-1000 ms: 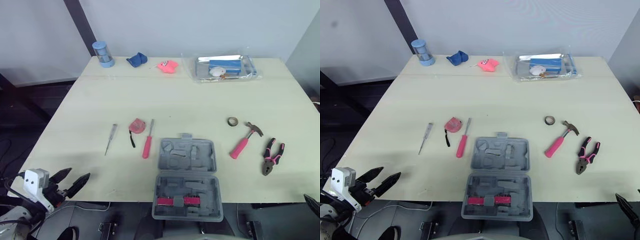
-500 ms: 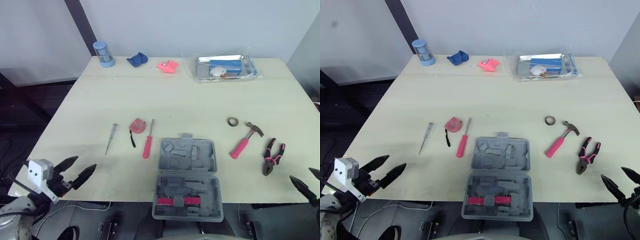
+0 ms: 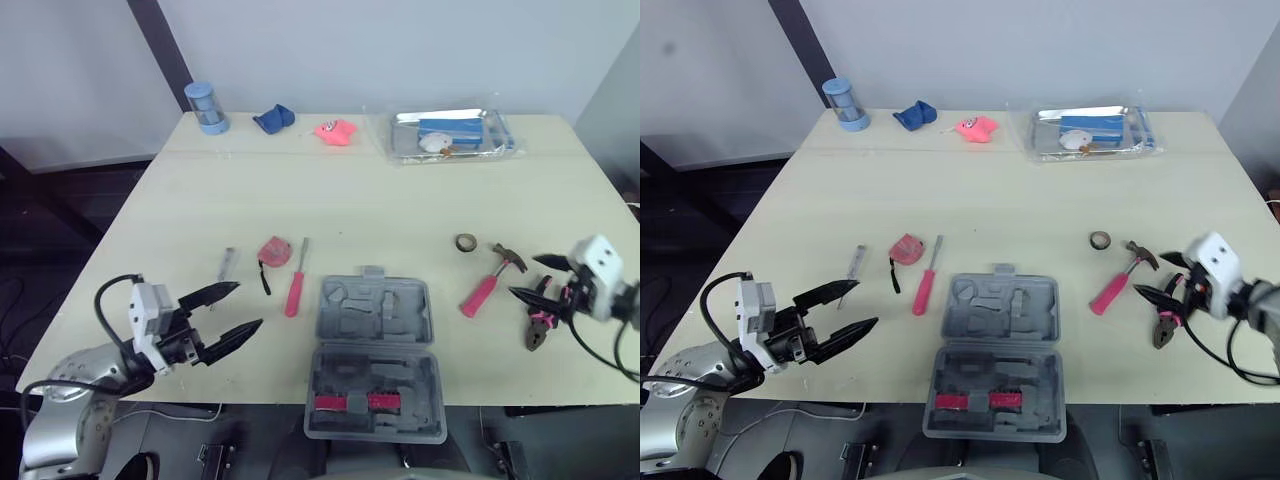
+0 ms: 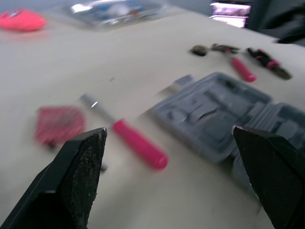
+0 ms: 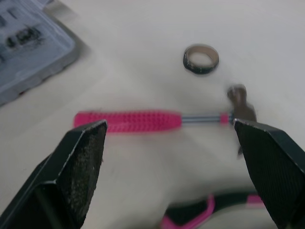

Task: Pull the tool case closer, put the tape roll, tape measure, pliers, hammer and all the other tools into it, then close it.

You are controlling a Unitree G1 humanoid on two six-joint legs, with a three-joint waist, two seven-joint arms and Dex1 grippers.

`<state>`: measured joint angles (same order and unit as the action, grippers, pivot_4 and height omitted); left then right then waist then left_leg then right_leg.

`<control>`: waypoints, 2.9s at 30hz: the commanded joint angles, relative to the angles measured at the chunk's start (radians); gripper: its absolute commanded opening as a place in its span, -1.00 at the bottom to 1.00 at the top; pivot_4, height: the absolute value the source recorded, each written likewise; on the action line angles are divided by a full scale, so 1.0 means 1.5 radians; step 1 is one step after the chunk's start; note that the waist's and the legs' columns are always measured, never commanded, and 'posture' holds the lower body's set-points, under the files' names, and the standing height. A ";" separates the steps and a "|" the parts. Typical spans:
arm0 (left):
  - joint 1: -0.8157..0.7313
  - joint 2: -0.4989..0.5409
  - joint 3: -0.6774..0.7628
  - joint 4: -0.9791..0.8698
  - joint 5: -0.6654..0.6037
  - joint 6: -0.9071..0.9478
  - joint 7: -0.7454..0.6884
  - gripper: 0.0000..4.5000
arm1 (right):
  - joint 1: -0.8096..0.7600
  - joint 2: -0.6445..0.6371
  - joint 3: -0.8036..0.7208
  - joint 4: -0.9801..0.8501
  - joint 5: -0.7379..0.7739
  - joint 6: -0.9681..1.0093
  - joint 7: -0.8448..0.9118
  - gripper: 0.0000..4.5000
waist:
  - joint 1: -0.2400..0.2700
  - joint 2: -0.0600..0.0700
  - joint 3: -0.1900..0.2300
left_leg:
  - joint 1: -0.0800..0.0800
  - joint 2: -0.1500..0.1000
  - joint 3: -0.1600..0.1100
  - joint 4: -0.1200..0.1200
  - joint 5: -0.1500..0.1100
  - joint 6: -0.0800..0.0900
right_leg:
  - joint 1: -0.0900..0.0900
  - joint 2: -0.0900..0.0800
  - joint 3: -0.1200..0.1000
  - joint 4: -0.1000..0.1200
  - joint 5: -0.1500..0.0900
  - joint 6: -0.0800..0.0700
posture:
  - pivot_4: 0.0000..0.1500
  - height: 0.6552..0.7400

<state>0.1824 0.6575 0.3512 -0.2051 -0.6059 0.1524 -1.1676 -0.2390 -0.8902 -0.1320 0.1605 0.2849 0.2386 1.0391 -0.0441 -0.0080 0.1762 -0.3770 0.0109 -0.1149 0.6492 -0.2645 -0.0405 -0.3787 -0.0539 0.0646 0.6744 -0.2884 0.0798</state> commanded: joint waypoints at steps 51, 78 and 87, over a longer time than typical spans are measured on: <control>0.067 -0.029 0.006 -0.258 -0.132 0.067 0.148 1.00 | -0.679 0.285 0.423 0.786 -0.530 -0.168 0.070 0.75 | -0.019 0.002 0.003 | -0.003 0.000 0.000 -0.001 0.000 -0.001 | -0.006 0.000 0.001 0.002 0.000 0.000 | 1.00 1.00; 0.061 0.015 -0.002 -0.237 -0.127 0.077 0.106 1.00 | -0.700 0.234 0.446 0.720 -0.567 -0.326 0.199 -0.97 | -0.019 0.003 0.004 | -0.003 0.000 0.001 -0.001 0.000 -0.001 | -0.006 0.000 0.001 0.002 0.000 0.000 | 1.00 1.00; 0.058 0.057 0.015 -0.153 -0.090 0.048 0.014 1.00 | -0.652 0.224 0.442 0.478 -0.529 -0.320 0.348 -0.97 | -0.019 0.005 0.005 | -0.003 0.000 0.000 -0.001 0.000 -0.001 | -0.006 0.000 0.001 0.002 0.000 0.000 | 1.00 1.00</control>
<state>0.2691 0.7310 0.3455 -0.4395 -0.7475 0.2519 -1.1206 -1.2191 -0.5536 0.5363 0.9621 -0.5368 -0.2563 1.5173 -0.0731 -0.0006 0.1841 -0.3821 0.0105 -0.1145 0.6476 -0.2641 -0.0413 -0.3880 -0.0540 0.0657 0.6780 -0.2881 0.0791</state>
